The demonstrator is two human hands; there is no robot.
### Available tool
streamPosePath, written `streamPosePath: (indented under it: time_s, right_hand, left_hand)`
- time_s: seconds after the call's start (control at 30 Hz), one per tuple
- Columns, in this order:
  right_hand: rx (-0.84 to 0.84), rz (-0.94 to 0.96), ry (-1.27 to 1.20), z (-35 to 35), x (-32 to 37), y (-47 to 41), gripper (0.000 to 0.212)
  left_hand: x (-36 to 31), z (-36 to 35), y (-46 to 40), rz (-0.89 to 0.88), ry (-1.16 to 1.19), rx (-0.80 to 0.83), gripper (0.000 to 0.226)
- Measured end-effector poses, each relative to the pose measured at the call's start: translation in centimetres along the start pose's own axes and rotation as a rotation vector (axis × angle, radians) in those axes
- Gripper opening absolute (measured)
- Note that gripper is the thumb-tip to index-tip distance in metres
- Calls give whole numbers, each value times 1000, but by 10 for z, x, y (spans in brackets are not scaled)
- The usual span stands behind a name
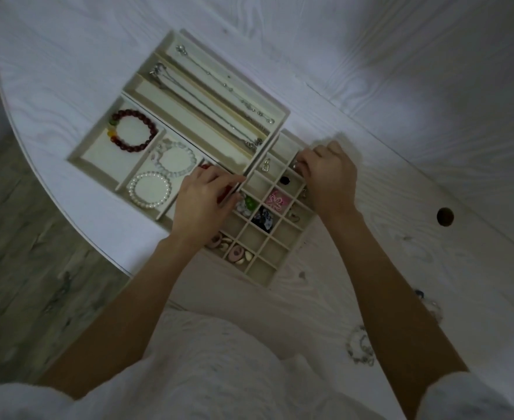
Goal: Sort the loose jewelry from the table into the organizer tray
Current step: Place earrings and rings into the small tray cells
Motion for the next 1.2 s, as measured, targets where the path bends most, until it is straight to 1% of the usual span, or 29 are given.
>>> streamPosePath:
  time_s: [0.03, 0.1, 0.17, 0.2, 0.37, 0.53, 0.73, 0.9, 1.07, 1.13, 1.2]
  right_hand:
    - [-56, -10, -35, 2, -2, 3, 11]
    - [-131, -94, -147, 7, -11, 10, 10]
    - [-159, -189, -217, 10, -21, 14, 8]
    - [-157, -205, -223, 10, -24, 15, 8]
    - [-123, -161, -135, 3, -14, 8, 9]
    - [-133, -182, -39, -3, -11, 5, 6]
    - [-191, -186, -34, -3, -6, 5, 9]
    - [-201, -195, 18, -3, -4, 4, 11]
    - [-177, -218, 72, -5, -4, 4, 17]
    - [-179, -223, 43, -5, -5, 5, 16]
    - [-211, -236, -53, 1, -6, 8, 12]
  left_hand:
    - [0, 0, 0, -1, -1, 0, 28]
    - [-1, 1, -1, -7, -3, -2, 27]
    - [-1, 1, -1, -8, -5, -2, 26]
    - [0, 0, 0, -8, -7, -3, 26]
    - [0, -1, 0, -9, -16, -1, 25]
    - [-1, -1, 0, -8, -15, 4, 26]
    - [-3, 0, -1, -4, -19, -3, 26]
    - [-3, 0, -1, -9, -30, 6, 26]
    - [-4, 0, -1, -18, -35, -1, 26]
    - [-3, 0, -1, -18, -37, -2, 26]
    - [-4, 1, -1, -23, -37, -6, 25]
Point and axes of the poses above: each hand's wrist, its own y-axis away from the middle knuckle, its own z-axis out of the back of the hand, x = y × z, the point moved 6 cm from there along -y, towards the middle knuckle, and after that the axes turned 2 degrees about -x, right-handed, at the moved point
